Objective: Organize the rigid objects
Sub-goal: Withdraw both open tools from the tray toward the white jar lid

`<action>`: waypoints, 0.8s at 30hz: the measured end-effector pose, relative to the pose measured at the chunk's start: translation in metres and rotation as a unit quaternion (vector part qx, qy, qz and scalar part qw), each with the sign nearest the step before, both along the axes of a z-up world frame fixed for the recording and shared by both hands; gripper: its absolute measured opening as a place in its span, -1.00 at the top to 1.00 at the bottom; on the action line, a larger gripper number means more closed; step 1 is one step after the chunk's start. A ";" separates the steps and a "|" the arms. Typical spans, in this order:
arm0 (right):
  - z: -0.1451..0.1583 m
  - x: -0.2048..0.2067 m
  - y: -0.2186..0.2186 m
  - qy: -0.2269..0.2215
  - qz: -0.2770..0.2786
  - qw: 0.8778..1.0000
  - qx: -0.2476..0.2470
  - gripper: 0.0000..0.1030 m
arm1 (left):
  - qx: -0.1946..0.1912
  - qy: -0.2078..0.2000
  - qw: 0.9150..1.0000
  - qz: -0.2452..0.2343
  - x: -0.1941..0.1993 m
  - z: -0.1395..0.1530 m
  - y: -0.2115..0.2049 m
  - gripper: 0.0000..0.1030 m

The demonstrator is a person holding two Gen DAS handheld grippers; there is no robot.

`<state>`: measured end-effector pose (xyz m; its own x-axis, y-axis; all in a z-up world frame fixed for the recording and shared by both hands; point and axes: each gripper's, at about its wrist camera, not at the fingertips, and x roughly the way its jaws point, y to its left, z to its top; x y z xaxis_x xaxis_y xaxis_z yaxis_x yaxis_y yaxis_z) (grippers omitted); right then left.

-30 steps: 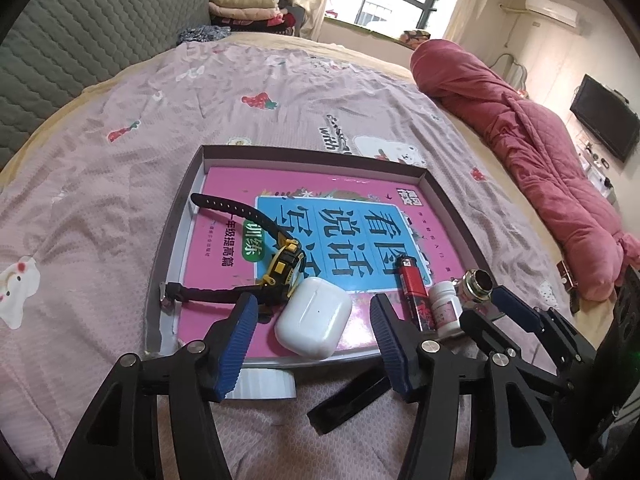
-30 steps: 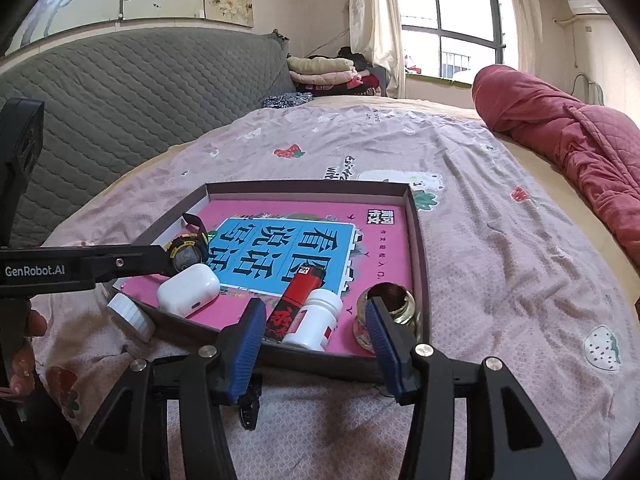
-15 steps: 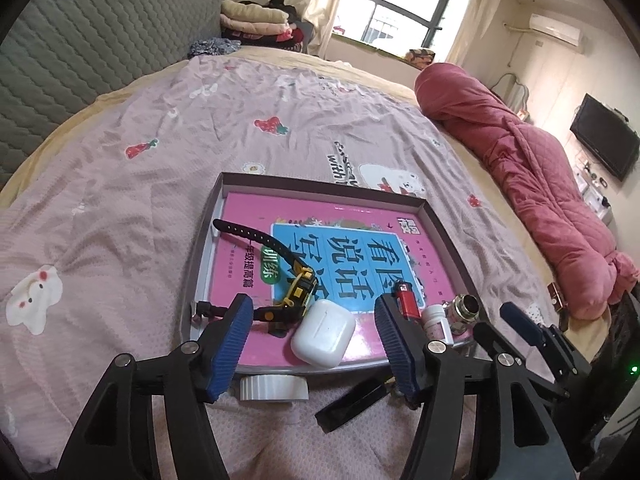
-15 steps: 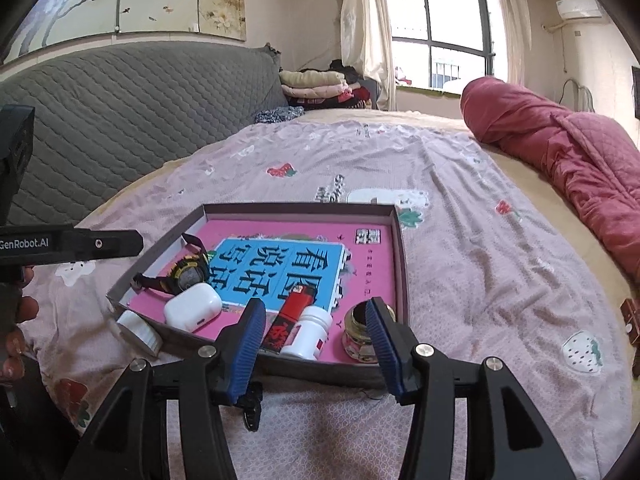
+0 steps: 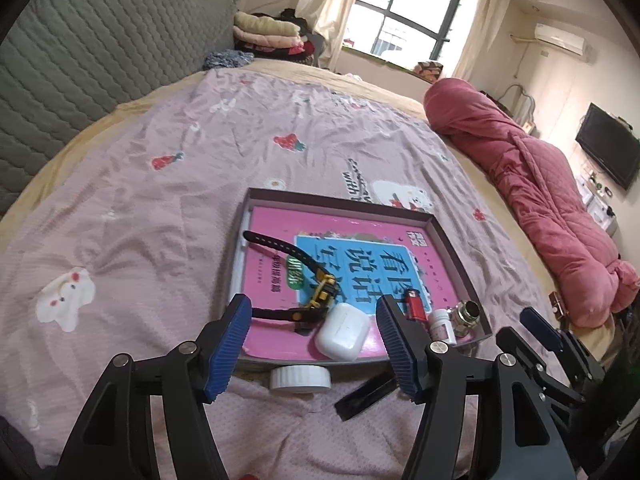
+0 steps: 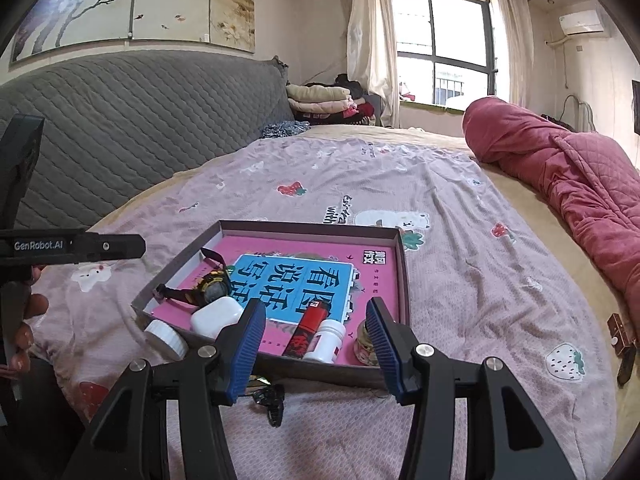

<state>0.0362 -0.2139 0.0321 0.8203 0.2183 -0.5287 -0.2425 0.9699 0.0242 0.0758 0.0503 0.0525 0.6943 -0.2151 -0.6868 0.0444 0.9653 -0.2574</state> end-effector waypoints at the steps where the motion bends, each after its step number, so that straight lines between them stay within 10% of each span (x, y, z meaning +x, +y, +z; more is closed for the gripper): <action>1: 0.001 -0.002 0.001 -0.001 0.000 1.000 -0.001 -0.01 | 0.000 -0.001 1.000 0.001 -0.002 0.002 0.002 -0.29; 24: 0.002 -0.025 0.010 0.020 0.013 1.000 -0.007 -0.01 | 0.022 0.012 0.999 -0.029 -0.036 -0.002 -0.014 -0.30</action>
<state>0.0112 -0.2038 0.0339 0.7928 0.2316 -0.5637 -0.2663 0.9637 0.0214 0.0396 0.0365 0.0500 0.6655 -0.2232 -0.7123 0.0942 0.9717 -0.2165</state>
